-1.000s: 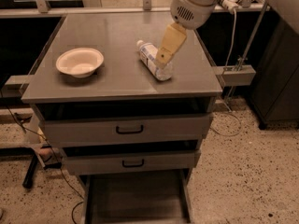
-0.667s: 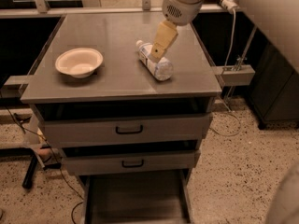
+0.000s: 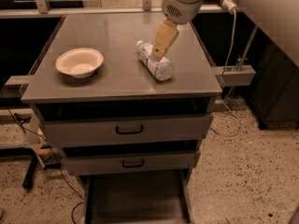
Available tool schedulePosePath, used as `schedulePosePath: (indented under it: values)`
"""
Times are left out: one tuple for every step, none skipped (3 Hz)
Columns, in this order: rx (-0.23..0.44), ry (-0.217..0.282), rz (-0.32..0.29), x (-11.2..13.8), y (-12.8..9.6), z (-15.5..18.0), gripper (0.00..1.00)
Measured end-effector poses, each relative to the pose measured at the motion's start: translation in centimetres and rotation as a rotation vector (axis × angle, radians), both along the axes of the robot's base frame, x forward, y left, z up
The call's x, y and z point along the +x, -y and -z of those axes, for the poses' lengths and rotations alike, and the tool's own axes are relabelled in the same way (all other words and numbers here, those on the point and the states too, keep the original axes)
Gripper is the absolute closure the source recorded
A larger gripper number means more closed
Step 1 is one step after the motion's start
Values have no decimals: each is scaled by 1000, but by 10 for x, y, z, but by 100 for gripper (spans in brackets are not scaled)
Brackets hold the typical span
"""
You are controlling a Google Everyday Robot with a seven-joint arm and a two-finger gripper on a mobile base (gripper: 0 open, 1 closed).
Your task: Place blue plastic bottle into bottom drawer
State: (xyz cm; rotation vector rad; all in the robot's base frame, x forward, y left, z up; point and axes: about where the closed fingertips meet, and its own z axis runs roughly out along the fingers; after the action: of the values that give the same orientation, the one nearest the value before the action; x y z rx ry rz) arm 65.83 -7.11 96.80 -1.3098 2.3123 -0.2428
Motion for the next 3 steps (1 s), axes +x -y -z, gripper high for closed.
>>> schedulePosePath:
  values:
    - [-41, 9, 1, 10, 0, 14, 0]
    - [-61, -22, 12, 25, -5, 38, 0]
    - [-78, -75, 9, 36, -15, 63, 0]
